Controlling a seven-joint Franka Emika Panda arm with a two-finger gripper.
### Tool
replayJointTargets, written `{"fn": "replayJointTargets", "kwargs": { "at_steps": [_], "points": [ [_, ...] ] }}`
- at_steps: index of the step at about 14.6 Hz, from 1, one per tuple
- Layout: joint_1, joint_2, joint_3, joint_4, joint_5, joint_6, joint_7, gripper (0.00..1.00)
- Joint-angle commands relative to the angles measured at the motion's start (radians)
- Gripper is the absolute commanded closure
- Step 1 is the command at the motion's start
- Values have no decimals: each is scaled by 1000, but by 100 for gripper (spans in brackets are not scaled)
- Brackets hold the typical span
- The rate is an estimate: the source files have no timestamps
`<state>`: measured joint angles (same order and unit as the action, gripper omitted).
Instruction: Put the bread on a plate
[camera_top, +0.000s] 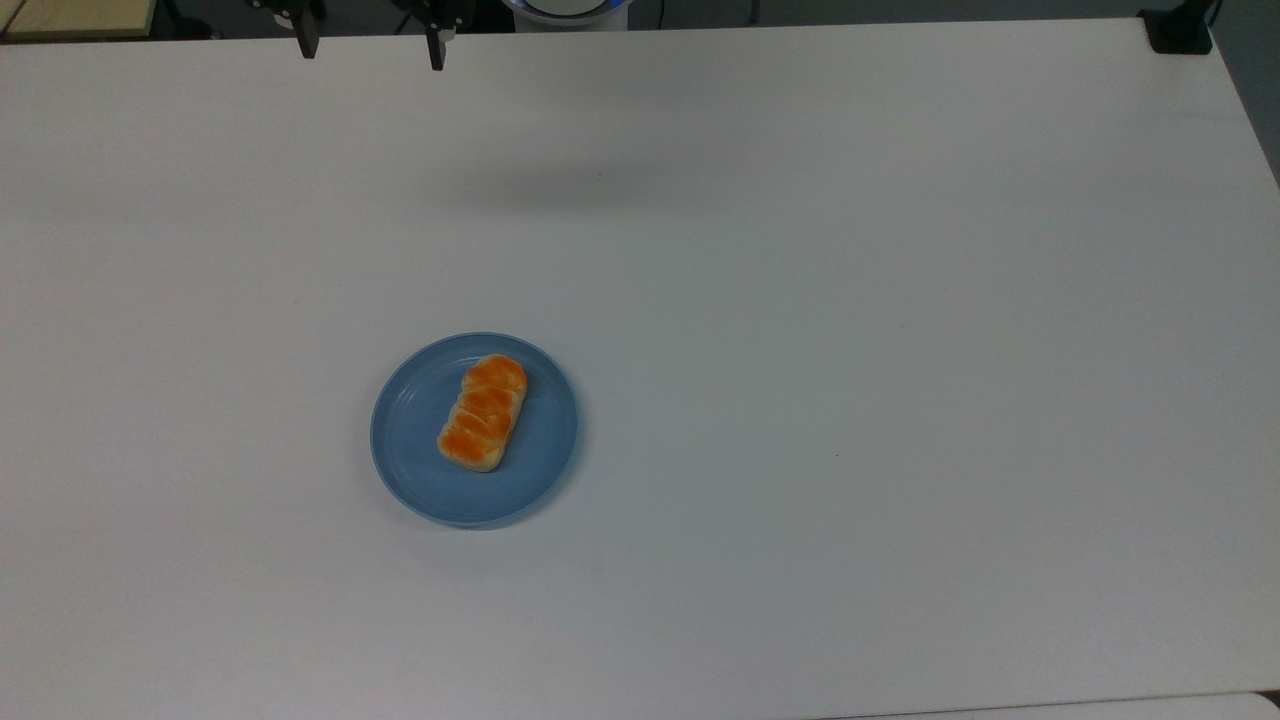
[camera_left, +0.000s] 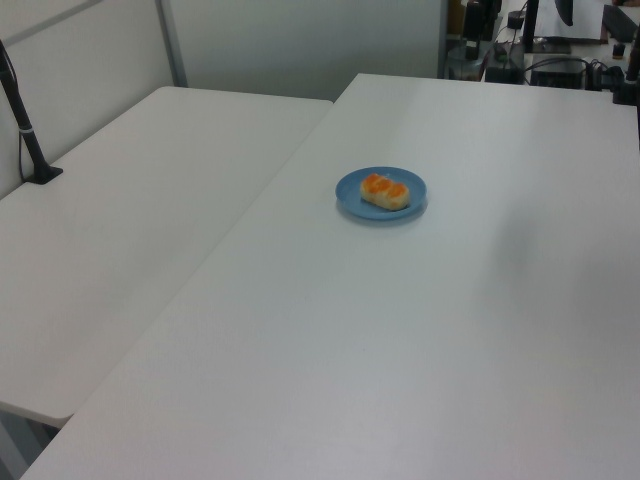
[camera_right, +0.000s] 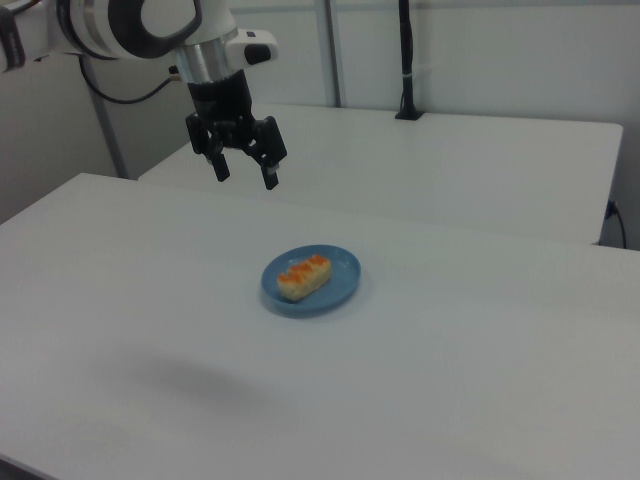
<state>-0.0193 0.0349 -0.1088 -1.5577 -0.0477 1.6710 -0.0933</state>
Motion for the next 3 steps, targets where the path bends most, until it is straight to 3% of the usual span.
{"fn": "replayJointTargets", "kwargs": {
  "at_steps": [1, 3],
  "points": [
    [7, -21, -23, -27, 15, 13, -45, 0],
    [7, -20, -25, -27, 17, 19, -42, 0]
  ]
}}
